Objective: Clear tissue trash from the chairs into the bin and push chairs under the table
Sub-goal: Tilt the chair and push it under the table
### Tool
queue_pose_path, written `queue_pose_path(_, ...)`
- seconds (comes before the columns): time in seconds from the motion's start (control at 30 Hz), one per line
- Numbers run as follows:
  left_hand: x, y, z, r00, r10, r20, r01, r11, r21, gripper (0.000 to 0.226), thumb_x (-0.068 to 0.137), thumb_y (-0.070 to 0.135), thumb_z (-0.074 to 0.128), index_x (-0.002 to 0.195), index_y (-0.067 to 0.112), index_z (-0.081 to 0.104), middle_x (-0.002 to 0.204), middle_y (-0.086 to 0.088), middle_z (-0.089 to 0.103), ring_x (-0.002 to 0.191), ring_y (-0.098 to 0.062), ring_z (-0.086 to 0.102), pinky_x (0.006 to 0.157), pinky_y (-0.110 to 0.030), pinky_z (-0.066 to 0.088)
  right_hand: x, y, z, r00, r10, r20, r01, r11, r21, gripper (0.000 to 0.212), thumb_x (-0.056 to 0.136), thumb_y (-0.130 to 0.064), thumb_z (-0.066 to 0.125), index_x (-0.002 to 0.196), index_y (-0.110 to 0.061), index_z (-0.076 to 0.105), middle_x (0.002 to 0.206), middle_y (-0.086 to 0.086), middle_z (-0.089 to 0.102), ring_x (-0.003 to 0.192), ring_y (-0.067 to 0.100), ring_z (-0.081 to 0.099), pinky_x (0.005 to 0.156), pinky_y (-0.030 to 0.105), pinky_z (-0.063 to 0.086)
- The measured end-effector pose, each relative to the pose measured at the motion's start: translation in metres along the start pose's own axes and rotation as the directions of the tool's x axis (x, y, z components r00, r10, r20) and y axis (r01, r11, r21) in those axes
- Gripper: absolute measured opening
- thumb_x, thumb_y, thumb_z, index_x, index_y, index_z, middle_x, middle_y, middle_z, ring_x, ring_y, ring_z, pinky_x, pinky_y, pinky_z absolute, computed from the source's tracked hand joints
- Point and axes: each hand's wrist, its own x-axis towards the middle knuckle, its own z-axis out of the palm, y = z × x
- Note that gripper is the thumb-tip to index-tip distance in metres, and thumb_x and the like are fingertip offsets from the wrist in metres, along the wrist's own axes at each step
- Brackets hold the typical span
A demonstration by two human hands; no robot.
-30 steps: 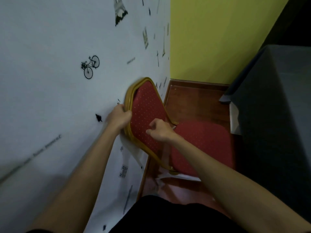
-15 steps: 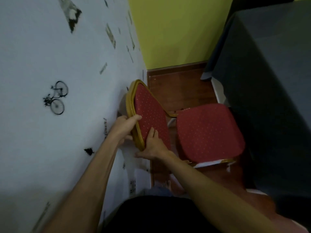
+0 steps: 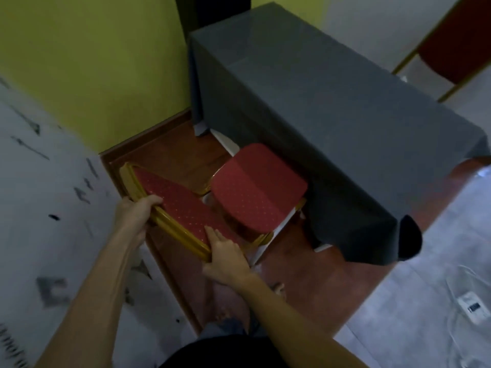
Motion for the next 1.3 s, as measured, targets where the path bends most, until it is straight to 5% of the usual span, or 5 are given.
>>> queue_pose_path(0.33,0.01,0.043,0.1,0.981,0.105,0.164,-0.141,0.963,0.231,0.046,0.076,0.028,0.072,0.117,0.01,0.066,0.11,-0.011,0.072,0.1,-0.031,0.069,0.094,-0.047,0.056,0.012,0.034,-0.076,0.956,0.097,-0.276,-0.075,0.993,0.088,0.067,0.085,-0.021,0.07,0.146,-0.013,0.046,0.13,0.012,0.063,0.113,0.03,0.063,0.096,0.042,0.053)
queue_pose_path(0.5,0.02,0.067,0.149,0.972,0.073,0.222,-0.127,0.962,0.242,0.019,0.091,0.014,0.062,0.104,0.002,0.057,0.088,-0.014,0.068,0.048,-0.014,0.071,0.039,-0.032,0.056,0.037,0.031,-0.11,0.938,0.111,-0.329,-0.087,0.992,0.088,0.061,0.089,-0.018,0.064,0.147,-0.018,0.046,0.125,0.013,0.067,0.109,0.035,0.065,0.092,0.047,0.053)
queue_pose_path(0.77,0.041,0.095,0.197,0.972,0.022,0.236,-0.058,0.987,0.148,0.103,0.092,0.01,0.059,0.152,0.027,-0.022,0.094,-0.015,0.065,0.048,-0.019,0.072,0.039,-0.032,0.054,0.083,0.056,-0.177,0.983,0.185,-0.018,-0.184,0.982,0.045,0.078,0.084,-0.008,0.063,0.155,-0.027,0.035,0.122,0.009,0.061,0.105,0.029,0.063,0.091,0.042,0.055)
queue_pose_path(1.1,0.055,0.137,0.269,0.957,0.011,0.29,-0.049,0.991,0.123,0.059,0.099,0.009,0.049,0.148,0.014,0.016,0.091,-0.012,0.063,0.067,-0.025,0.069,0.032,-0.034,0.053,0.129,0.092,-0.243,0.972,0.234,0.037,-0.237,0.964,0.121,0.083,0.087,-0.003,0.063,0.156,-0.035,0.029,0.098,-0.001,0.055,0.085,0.017,0.062,0.063,0.025,0.047)
queue_pose_path(1.3,0.072,0.147,0.293,0.96,0.006,0.28,-0.047,0.989,0.138,0.069,0.099,0.01,0.051,0.153,0.017,0.009,0.111,-0.016,0.065,0.07,-0.026,0.071,0.036,-0.036,0.055,0.144,0.103,-0.262,0.973,0.225,0.045,-0.229,0.962,0.151,0.081,0.089,0.0,0.061,0.156,-0.032,0.029,0.095,0.0,0.055,0.08,0.015,0.061,0.059,0.022,0.044)
